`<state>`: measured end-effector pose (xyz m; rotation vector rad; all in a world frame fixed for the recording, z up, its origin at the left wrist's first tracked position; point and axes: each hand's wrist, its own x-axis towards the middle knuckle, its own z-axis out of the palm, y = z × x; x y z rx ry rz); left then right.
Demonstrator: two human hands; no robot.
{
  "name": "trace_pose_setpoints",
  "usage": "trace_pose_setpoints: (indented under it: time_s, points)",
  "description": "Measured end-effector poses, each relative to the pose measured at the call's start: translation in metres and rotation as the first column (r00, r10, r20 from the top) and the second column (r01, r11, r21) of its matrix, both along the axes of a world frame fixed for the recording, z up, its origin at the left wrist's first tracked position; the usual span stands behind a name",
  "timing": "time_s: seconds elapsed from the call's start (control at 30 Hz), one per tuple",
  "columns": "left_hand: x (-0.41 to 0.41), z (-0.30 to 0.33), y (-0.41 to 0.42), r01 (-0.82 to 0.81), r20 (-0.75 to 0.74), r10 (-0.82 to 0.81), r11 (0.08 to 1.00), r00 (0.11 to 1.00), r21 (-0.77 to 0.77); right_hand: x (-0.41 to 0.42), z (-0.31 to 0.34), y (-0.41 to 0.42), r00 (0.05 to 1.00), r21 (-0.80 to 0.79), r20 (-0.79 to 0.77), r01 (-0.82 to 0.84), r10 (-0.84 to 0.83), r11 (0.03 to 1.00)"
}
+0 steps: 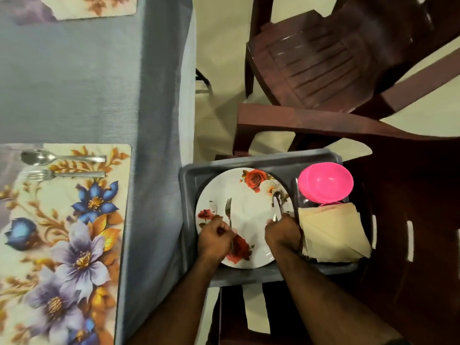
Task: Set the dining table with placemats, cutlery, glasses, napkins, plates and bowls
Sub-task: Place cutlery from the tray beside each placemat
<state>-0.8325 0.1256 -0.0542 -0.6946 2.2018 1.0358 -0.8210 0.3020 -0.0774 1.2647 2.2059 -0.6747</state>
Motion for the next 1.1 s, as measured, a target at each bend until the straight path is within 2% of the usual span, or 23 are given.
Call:
trace_pose_setpoints:
  time_s: [0.07, 0.13, 0.23, 0.3, 0.37, 0.43, 0.5, 0.57, 0.67, 0.73, 0.87, 1.1]
  points:
    - [0.012, 0.008, -0.011, -0.056, -0.008, 0.057, 0.995, 0.998, 0.088, 0.006, -0.008, 0.005, 0.998, -0.087, -0.059, -0.017, 0.012, 0.996]
    - [0.022, 0.021, -0.023, -0.131, 0.01, 0.131, 0.978, 0.991, 0.163, 0.011, -0.001, 0.01, 0.991, -0.255, -0.13, -0.003, -0.032, 0.967]
    - [0.034, 0.058, -0.027, -0.281, 0.054, 0.277, 0.912, 0.959, 0.301, 0.018, 0.04, 0.015, 0.956, -0.463, -0.216, 0.077, -0.197, 0.883]
    - [0.039, 0.096, -0.03, -0.399, 0.112, 0.386, 0.832, 0.915, 0.386, 0.023, 0.083, 0.017, 0.922, -0.596, -0.195, 0.16, -0.335, 0.787]
    - [0.043, 0.134, -0.031, -0.455, 0.148, 0.437, 0.775, 0.887, 0.439, 0.027, 0.129, 0.017, 0.927, -0.678, -0.175, 0.133, -0.333, 0.723]
    - [0.046, 0.17, -0.033, -0.472, 0.161, 0.455, 0.741, 0.876, 0.478, 0.03, 0.179, 0.012, 0.953, -0.722, -0.192, 0.025, -0.235, 0.691]
    - [0.051, 0.202, -0.035, -0.483, 0.152, 0.473, 0.733, 0.868, 0.48, 0.037, 0.224, 0.002, 0.964, -0.747, -0.241, -0.11, -0.112, 0.656]
    - [0.052, 0.233, -0.033, -0.509, 0.188, 0.496, 0.661, 0.848, 0.552, 0.041, 0.259, -0.006, 0.95, -0.741, -0.311, -0.231, -0.017, 0.631]
    - [0.053, 0.274, -0.038, -0.47, 0.203, 0.46, 0.595, 0.864, 0.653, 0.05, 0.307, -0.016, 0.919, -0.692, -0.386, -0.344, 0.077, 0.635]
    - [0.054, 0.294, -0.042, -0.389, 0.161, 0.4, 0.596, 0.902, 0.702, 0.058, 0.333, -0.022, 0.899, -0.659, -0.432, -0.366, 0.067, 0.657]
    - [0.067, 0.325, -0.054, -0.217, 0.065, 0.246, 0.665, 0.967, 0.715, 0.098, 0.371, -0.036, 0.861, -0.603, -0.506, -0.396, 0.053, 0.693]
    - [0.122, 0.35, -0.047, -0.187, 0.105, 0.165, 0.641, 0.981, 0.744, 0.179, 0.422, -0.039, 0.857, -0.586, -0.515, -0.342, -0.012, 0.735]
